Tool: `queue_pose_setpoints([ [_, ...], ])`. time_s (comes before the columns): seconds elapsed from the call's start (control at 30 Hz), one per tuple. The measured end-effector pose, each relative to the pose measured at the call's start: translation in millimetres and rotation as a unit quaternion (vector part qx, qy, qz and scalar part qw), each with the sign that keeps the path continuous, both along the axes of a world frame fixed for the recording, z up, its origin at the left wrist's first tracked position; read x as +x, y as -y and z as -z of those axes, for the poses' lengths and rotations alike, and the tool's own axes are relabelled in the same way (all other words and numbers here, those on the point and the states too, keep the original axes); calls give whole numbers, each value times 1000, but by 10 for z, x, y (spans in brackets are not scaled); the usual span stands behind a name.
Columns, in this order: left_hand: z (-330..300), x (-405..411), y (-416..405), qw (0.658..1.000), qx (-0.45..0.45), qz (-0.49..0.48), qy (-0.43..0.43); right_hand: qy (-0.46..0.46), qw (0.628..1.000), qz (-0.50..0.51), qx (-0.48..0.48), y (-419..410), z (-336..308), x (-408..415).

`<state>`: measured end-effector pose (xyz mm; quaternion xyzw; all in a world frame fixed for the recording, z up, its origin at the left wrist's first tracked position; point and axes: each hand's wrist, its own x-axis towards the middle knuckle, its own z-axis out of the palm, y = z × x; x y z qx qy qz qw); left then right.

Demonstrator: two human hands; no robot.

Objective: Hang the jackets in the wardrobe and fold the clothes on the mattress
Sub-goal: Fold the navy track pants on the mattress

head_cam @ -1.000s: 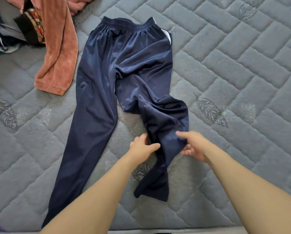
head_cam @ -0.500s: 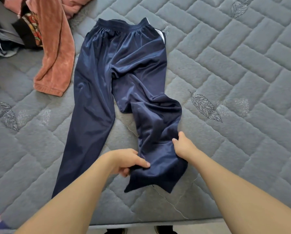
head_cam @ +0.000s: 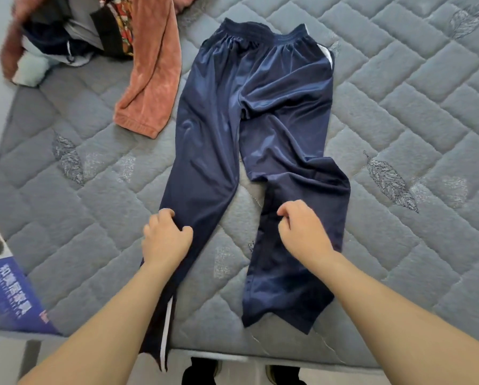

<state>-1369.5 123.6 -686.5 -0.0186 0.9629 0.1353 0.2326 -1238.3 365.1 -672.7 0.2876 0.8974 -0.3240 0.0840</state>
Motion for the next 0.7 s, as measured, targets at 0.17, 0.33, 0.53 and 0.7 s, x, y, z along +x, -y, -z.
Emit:
queue_pose_setpoints([
  [0.17,170,-149,668,991,-25,-8,129,130,901,181,-371,821,86,-801],
  [0.33,23,-334,918,894,286,-120,324,80,811,341,-469,1169,282,-1350],
  [0.53,-349,-709,1278,679,526,-265,439,-17,675,395,-623,1359,129,-1871],
  [0.7,-545,-784,1180,589,615,-279,444,-49,653,370,-659,1396,-214,-2247],
])
